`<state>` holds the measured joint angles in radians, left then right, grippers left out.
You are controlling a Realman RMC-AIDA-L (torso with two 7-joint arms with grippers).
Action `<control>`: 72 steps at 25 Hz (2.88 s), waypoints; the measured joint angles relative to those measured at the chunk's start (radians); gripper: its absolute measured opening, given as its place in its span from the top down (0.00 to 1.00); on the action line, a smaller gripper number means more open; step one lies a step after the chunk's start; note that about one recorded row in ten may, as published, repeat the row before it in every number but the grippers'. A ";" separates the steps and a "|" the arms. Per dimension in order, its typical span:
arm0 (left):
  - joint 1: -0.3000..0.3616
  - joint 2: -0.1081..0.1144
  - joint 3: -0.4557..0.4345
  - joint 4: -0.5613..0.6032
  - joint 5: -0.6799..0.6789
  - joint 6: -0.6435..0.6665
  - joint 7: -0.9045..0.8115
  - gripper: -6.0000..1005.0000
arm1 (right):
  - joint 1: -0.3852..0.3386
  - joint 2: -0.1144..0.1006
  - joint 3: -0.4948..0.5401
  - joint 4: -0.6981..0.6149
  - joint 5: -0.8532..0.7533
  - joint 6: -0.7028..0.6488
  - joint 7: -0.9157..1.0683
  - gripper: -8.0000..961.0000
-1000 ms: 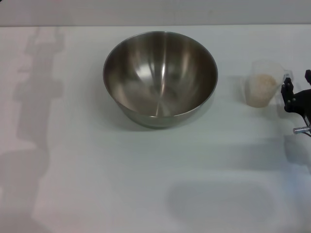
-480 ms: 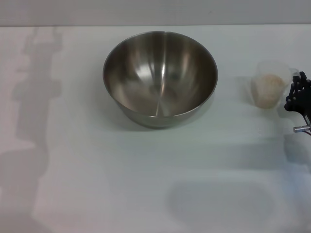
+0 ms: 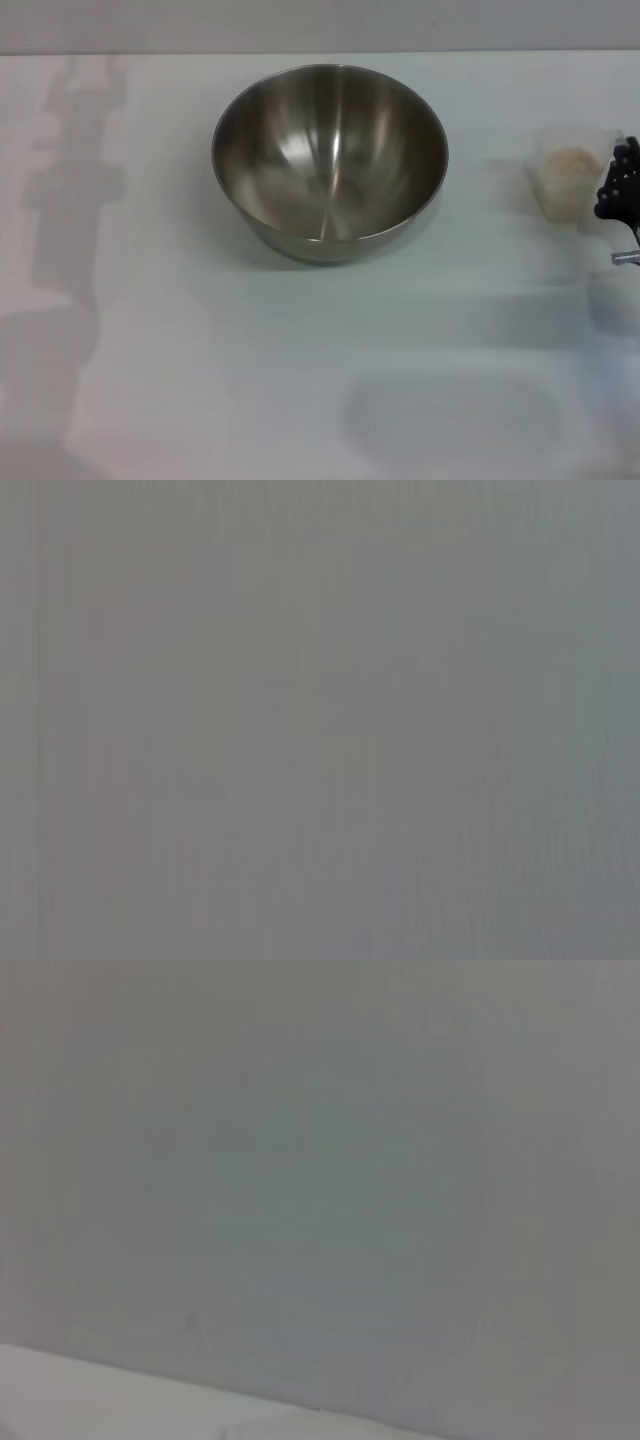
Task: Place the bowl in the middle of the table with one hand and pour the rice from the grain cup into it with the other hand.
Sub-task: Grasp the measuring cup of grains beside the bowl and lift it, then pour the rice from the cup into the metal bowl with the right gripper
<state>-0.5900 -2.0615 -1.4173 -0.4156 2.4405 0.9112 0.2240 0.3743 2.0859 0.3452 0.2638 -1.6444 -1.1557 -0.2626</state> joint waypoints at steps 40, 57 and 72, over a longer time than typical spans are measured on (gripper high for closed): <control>0.044 0.000 -0.100 0.042 -0.003 0.046 -0.005 0.48 | 0.261 -0.011 -0.034 -0.172 -0.033 -0.372 -0.158 0.98; 0.071 0.002 -0.196 0.055 -0.005 0.088 -0.038 0.48 | 0.335 -0.010 -0.209 -0.230 -0.042 -0.364 -0.172 0.98; 0.062 0.002 -0.221 0.051 -0.002 0.091 -0.038 0.48 | 0.361 -0.011 -0.285 -0.271 -0.104 -0.361 -0.300 0.98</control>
<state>-0.5277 -2.0600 -1.6384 -0.3641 2.4387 1.0017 0.1855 0.7351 2.0753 0.0602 -0.0077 -1.7480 -1.5163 -0.5630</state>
